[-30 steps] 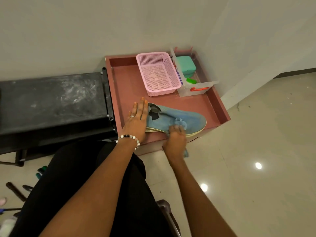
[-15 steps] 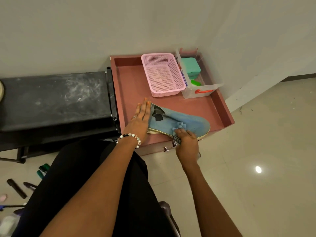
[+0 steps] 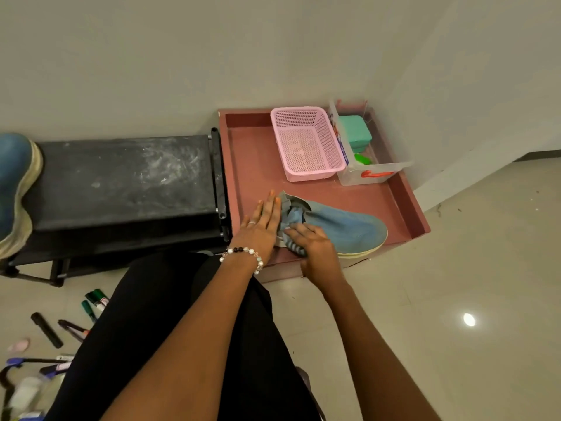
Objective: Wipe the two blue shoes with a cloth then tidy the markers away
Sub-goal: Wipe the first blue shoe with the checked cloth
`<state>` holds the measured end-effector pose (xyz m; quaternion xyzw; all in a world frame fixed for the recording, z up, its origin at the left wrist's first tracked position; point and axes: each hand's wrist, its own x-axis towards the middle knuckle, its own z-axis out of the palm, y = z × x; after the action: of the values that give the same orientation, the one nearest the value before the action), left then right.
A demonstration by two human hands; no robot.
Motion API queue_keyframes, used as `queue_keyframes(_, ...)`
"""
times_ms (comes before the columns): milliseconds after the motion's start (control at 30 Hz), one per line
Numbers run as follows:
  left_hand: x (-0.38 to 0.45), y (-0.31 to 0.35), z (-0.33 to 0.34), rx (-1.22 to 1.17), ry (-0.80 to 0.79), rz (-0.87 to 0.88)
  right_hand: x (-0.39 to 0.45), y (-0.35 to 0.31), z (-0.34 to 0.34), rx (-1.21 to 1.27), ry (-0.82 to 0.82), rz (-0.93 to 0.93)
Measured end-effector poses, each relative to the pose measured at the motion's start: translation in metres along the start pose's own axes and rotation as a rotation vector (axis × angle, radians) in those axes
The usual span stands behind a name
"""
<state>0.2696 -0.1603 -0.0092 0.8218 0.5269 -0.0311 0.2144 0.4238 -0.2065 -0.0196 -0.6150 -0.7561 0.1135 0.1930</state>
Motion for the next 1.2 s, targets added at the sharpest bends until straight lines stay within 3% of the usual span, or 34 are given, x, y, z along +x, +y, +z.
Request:
queue_keyframes(200, -0.006, 0.007, -0.001, 0.225, 0.037, -0.101, 0.007, 0.021, -0.021, -0.222, -0.216, 0.35)
queue_keyframes(300, -0.011, 0.009, -0.004, 0.276, 0.049, -0.139, 0.021, -0.002, -0.022, -0.051, 0.007, 0.532)
queue_keyframes(367, -0.015, 0.009, -0.005, 0.306, 0.043, -0.148, 0.021, -0.014, -0.012, 0.125, 0.113, 0.435)
queue_keyframes(500, -0.017, 0.006, -0.002, 0.404, 0.003, -0.167, 0.002, 0.003, 0.007, 0.03, -0.031, 0.123)
queue_keyframes(633, -0.015, 0.008, 0.001, 0.486, -0.004, -0.187, -0.002, 0.045, -0.013, -0.176, -0.177, 0.114)
queue_keyframes(733, -0.015, 0.01, 0.001, 0.494, -0.006, -0.199, 0.001, 0.056, -0.03, -0.289, -0.232, 0.332)
queue_keyframes(833, -0.016, 0.014, 0.0, 0.486, -0.036, -0.198, 0.016, 0.025, -0.032, -0.19, -0.104, 0.575)
queue_keyframes(900, -0.014, 0.015, 0.001, 0.484, -0.038, -0.205, 0.027, -0.005, -0.021, 0.111, 0.07, 0.614)
queue_keyframes(967, -0.015, 0.015, 0.0, 0.501, -0.046, -0.202, 0.028, -0.026, -0.005, 0.218, 0.061, 0.47)
queue_keyframes(1067, -0.016, 0.013, 0.0, 0.517, -0.045, -0.185, 0.018, -0.017, 0.007, 0.0, -0.079, 0.17)
queue_keyframes(1200, -0.015, 0.009, 0.0, 0.488, -0.022, -0.196, 0.015, 0.021, -0.014, -0.211, -0.269, 0.079)
